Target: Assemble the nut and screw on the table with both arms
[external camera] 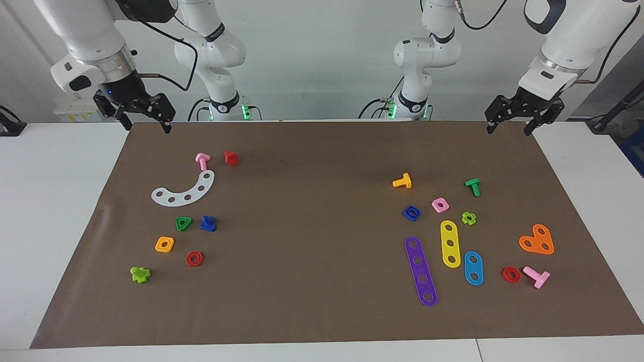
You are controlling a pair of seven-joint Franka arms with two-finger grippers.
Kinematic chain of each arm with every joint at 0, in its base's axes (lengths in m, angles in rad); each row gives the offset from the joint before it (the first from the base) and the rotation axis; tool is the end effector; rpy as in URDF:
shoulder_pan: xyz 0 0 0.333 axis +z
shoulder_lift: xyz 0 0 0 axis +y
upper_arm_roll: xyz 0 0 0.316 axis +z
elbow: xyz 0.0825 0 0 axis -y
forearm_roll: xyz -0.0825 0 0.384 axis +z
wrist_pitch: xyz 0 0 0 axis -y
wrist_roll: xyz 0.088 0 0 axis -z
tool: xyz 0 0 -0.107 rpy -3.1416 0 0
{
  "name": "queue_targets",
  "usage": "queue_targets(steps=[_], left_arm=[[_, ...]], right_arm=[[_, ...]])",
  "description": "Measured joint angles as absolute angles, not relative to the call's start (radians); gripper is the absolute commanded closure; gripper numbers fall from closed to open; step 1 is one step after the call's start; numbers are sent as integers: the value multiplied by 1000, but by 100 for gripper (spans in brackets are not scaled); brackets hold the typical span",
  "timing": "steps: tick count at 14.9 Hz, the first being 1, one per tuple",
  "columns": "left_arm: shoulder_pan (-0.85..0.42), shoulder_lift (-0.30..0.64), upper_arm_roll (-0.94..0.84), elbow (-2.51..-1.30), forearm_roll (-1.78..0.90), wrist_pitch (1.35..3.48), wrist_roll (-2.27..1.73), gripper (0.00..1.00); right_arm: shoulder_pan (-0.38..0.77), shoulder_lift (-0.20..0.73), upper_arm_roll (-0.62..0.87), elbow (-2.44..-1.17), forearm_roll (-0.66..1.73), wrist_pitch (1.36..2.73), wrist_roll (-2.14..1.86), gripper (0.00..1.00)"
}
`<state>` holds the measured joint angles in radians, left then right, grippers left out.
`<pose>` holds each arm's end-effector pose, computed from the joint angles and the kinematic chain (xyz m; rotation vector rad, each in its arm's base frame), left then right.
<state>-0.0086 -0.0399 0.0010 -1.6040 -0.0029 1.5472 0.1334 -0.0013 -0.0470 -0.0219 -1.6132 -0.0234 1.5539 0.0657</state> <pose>0.5394 -0.0044 0.6286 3.1297 -0.2211 -0.0262 0.5376 -0.0153 0.6287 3.1158 -0.1389 -0.0185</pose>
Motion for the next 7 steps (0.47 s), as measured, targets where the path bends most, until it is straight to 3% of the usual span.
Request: queue_targets(steps=[7], left_arm=[[-9, -40, 1, -1604, -3, 1547, 133, 0]], right_arm=[[48, 10, -9, -1880, -17, 1943, -14, 0]])
